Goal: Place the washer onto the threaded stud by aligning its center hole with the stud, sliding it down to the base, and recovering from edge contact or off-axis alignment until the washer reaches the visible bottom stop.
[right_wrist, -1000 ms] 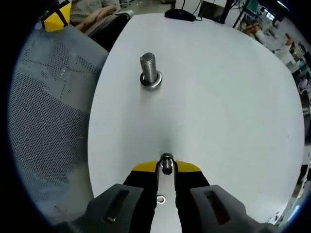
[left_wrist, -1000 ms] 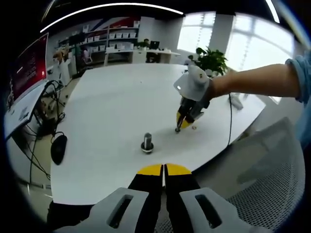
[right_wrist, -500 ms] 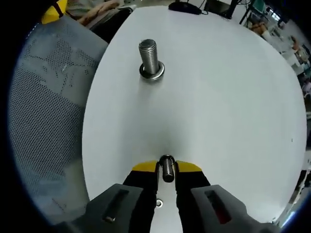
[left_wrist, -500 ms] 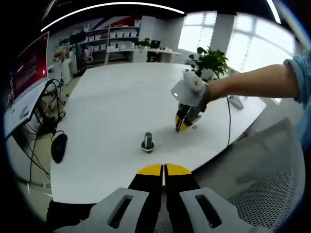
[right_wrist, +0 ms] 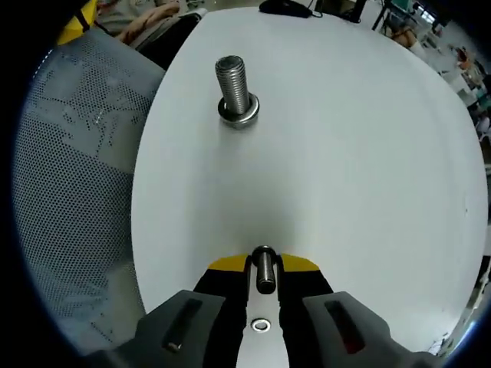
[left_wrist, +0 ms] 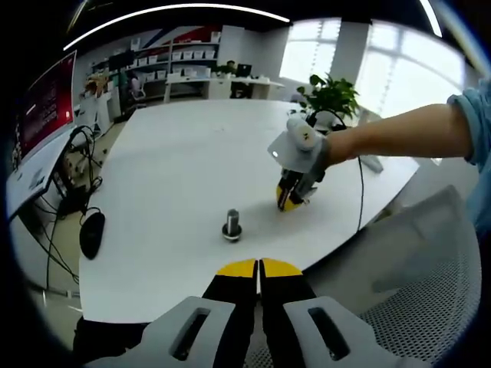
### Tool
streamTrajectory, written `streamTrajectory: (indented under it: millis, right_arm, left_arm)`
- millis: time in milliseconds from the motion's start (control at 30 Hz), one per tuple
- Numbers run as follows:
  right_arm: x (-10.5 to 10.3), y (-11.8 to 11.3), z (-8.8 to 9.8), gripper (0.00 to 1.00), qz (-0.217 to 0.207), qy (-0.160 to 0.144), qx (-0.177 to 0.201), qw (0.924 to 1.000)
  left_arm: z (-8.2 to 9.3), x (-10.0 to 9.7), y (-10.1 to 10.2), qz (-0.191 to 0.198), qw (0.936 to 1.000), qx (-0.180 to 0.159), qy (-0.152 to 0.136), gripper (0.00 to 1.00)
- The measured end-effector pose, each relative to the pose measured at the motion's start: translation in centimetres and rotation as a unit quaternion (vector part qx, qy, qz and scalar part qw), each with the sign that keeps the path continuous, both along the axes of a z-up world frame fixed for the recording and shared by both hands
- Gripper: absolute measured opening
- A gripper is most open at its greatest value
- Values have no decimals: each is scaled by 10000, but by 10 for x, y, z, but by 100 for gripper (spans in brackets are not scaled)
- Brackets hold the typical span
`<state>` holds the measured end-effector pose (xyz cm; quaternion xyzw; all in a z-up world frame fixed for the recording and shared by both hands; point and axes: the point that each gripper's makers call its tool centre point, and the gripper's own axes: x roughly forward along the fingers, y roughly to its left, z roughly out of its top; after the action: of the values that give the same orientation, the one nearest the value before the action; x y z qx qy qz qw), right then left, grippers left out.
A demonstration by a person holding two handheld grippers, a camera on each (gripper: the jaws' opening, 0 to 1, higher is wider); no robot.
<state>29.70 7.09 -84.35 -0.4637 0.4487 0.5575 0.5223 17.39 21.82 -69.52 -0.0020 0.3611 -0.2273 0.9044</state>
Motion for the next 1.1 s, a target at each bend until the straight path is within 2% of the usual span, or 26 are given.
streamTrajectory:
  millis: [100, 200, 333, 400, 467, 567, 667, 767, 933, 1100]
  right_arm:
    - [-9, -1, -1, 15, 115, 31, -24, 9999]
    - [-16, -2, 0, 15, 147, 75, -28, 9999]
    - [-24, -5, 0, 16, 255, 169, -35, 9995]
    - [-23, -7, 1, 21, 435, 38, -28, 9990]
    - [-20, -9, 5, 24, 321, 54, -4, 9995]
    - [-12, -9, 16, 25, -126, 9, 328, 9994]
    - [-3, -17, 27, 28, -512, 104, 626, 9967]
    - [10, -32, 34, 28, -728, 20, 795, 9942]
    - [30, -70, 47, 27, -1457, -66, 960, 9846]
    - [28, -96, 51, 27, -1595, -165, 1029, 9817]
  left_arm:
    - [4, 3, 1, 42, 9999, -141, -83, 0]
    - [-1, 0, 0, -3, 10000, -73, 25, 0]
    - [0, 0, 0, -6, 10000, -67, 20, 0]
    - [0, 0, 0, -9, 10000, -72, 24, 0]
    - [-1, -1, 0, -23, 10000, -59, 31, 0]
    - [-1, -1, 0, -13, 10000, -69, 31, 0]
    - [0, -1, 0, -8, 10000, -70, 27, 0]
    - [1, 0, 1, 13, 10000, -91, 2, 0]
    - [1, 1, 2, 34, 10000, -79, 1, 0]
    - [1, 2, 5, 130, 9999, -90, 1, 0]
